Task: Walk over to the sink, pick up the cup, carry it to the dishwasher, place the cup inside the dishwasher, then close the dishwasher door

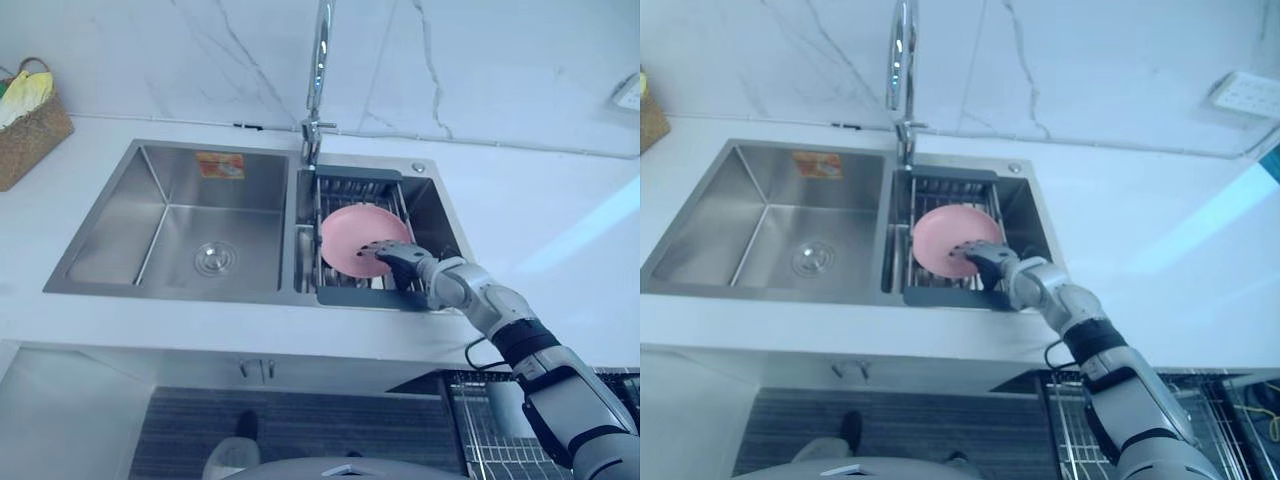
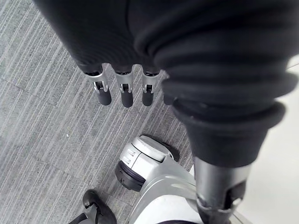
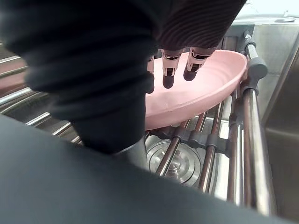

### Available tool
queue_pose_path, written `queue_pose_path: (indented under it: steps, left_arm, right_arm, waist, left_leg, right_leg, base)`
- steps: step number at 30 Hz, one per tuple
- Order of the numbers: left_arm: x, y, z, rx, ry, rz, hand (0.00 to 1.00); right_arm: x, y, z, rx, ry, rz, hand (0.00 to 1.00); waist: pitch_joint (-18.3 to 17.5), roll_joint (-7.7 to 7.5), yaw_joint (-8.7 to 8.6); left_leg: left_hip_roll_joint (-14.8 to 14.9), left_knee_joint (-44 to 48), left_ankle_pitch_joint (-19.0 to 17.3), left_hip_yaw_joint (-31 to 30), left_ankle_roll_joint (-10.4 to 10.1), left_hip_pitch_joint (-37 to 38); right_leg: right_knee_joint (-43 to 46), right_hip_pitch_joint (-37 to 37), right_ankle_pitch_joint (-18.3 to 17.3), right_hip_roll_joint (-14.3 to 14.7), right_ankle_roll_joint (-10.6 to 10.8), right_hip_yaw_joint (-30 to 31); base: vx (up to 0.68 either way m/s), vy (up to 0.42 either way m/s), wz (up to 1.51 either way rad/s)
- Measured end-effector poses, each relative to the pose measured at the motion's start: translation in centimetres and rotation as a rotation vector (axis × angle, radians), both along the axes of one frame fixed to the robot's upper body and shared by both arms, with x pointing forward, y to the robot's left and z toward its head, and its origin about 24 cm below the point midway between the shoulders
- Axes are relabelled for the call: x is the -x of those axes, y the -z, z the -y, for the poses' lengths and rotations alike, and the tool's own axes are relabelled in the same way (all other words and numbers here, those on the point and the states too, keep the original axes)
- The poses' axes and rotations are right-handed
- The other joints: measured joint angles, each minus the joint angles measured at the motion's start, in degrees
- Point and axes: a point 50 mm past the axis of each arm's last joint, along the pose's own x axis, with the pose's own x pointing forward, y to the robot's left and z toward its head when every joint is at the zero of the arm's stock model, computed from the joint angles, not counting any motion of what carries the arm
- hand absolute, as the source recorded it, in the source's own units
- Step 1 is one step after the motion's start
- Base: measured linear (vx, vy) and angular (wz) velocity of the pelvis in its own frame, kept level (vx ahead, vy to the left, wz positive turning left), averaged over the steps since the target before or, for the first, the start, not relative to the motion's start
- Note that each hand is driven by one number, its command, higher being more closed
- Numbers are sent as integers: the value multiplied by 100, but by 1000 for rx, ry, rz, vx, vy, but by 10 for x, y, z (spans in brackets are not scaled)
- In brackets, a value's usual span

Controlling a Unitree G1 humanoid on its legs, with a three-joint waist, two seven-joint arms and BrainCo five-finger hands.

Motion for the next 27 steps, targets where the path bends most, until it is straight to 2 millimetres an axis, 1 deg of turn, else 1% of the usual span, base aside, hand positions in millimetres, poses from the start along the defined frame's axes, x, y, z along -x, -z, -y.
queue_pose_path:
  steps: [4, 6, 7, 10, 15, 21, 24, 27]
  left_arm:
    - [0, 0, 0, -2, 8, -1, 0]
    - [-1, 0, 0, -1, 8, 0, 0]
    - [-1, 0, 0, -1, 8, 0, 0]
    - [-2, 0, 0, -1, 10, 2, 0]
    - [-1, 1, 1, 2, 18, -3, 0]
    - [-2, 1, 1, -1, 32, -2, 0]
    - [-2, 1, 1, -4, 43, -2, 0]
    - [-3, 1, 1, -5, 47, -1, 0]
  right_arm:
    - [-1, 4, 4, 54, 8, 68, 0]
    - [0, 8, 9, 87, 31, 104, 0]
    - [0, 9, 10, 93, 35, 115, 100]
    - [2, 15, 10, 99, 45, 161, 100]
    - [0, 13, 3, 72, 46, 262, 100]
    - [-1, 13, 3, 57, 47, 360, 100]
    - [-1, 11, 1, 59, 25, 462, 100]
    - [0, 10, 2, 38, 28, 511, 100]
  waist:
    - [0, 0, 3]
    - [-1, 1, 26]
    - [-1, 1, 37]
    - [-2, 4, 67]
    - [-8, 4, 59]
    - [-31, -7, 106]
    - [-33, -7, 104]
    - [-35, -5, 110]
  left_leg:
    - [1, 0, 3, 2, -1, 5]
    - [3, 0, 4, 3, -1, 7]
    - [3, 0, 4, 4, -1, 7]
    - [4, 0, 4, 5, -1, 8]
    - [6, -1, 3, 9, -2, 29]
    - [5, -2, -18, -17, -31, 14]
    - [4, -3, -25, -21, -33, -15]
    - [2, -2, -27, -33, -35, -19]
  right_leg:
    - [4, 2, 0, 0, -1, 4]
    - [7, 3, -1, 1, -2, 5]
    - [8, 3, -1, 1, -2, 6]
    - [9, 3, -2, 3, -4, 8]
    - [30, 10, -9, 3, -14, 18]
    - [44, 20, -14, 3, -17, 3]
    - [44, 19, -19, 3, -16, 2]
    - [46, 20, -27, 2, -18, -9]
  base:
    - [0, 0, 0]
    - [0, 0, 0]
    - [0, 0, 0]
    - [0, 0, 0]
    - [0, 0, 0]
    - [0, 0, 0]
    - [0, 0, 0]
    - [0, 0, 0]
